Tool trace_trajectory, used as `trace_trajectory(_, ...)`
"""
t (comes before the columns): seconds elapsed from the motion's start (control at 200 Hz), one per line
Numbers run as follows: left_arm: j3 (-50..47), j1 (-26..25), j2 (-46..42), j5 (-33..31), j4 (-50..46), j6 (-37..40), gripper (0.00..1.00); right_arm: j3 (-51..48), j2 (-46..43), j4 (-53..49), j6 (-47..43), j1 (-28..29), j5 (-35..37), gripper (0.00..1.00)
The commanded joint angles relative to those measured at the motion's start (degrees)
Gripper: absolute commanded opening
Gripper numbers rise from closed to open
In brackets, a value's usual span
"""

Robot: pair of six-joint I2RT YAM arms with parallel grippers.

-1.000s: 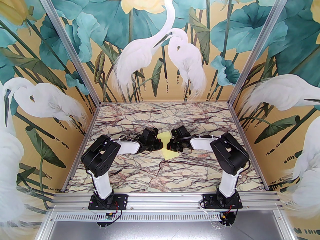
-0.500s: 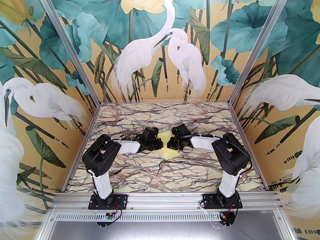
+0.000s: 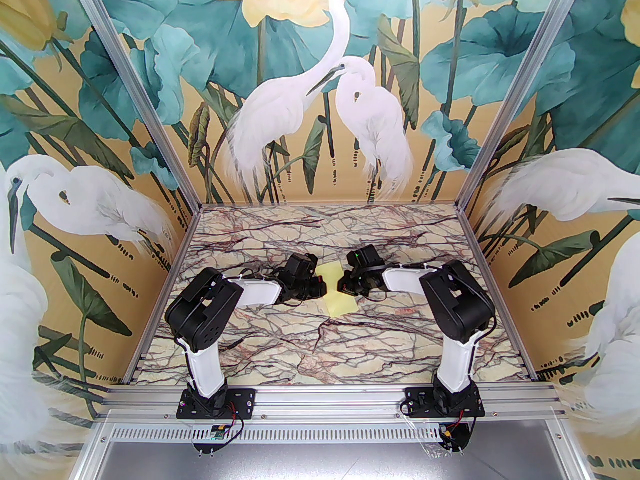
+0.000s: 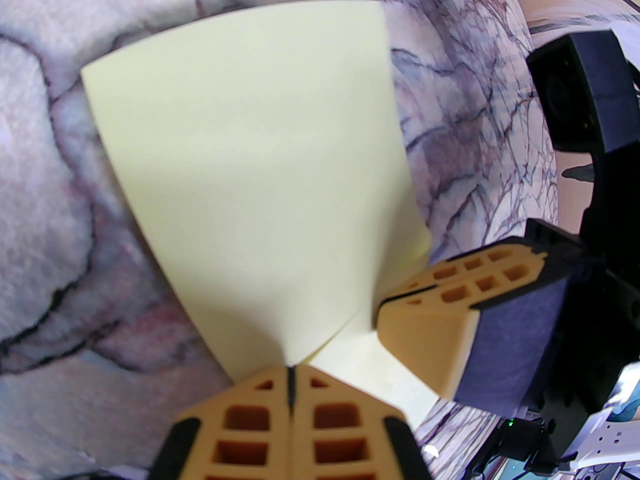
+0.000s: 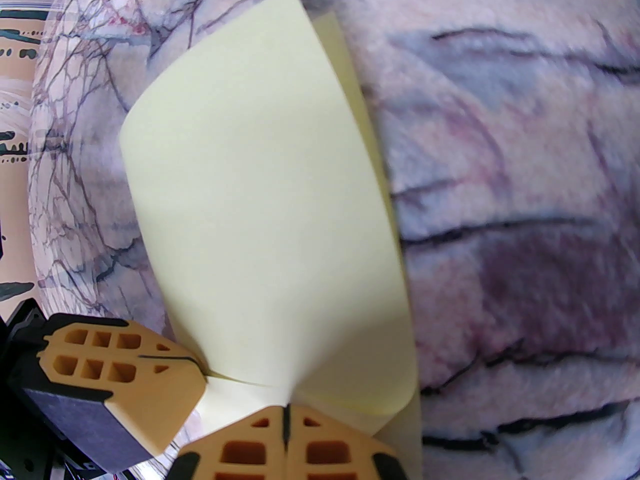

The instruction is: Fold a paper plane with a square sheet of paper (fold left side to right side)

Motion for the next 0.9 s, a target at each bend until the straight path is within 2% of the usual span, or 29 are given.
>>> trace_trajectory(0.0,0.32,-0.06,2.51,-0.91,-4.43,1.57,0.0,-1.69,-0.17,-1.86,-1.66,-0.21,1.13,0.01)
trace_trajectory(0.285,0.58,-0.02,2.91,-0.86,-4.62,1.55,0.0,-2.35,-7.61,-1.05,0.01,2.06,-1.11,0.02)
trace_trajectory(0.49,0.77,-0.15,2.97,-0.77,-4.87,1.63,0.0,-2.12,-3.89,0.07,0.52,2.9,-2.85,0.02)
trace_trajectory(0.715,1.12,-0.1,2.74,-0.77,-5.32,1.81,0.0,-3.72,-1.1,-0.15,0.47,2.51,0.39,0.0)
trace_trajectory(0.895,2.1,-0.15,0.18,-1.18,-7.09,1.83,0.1,-5.43,-0.62,0.71,0.76,2.57,0.94,0.0)
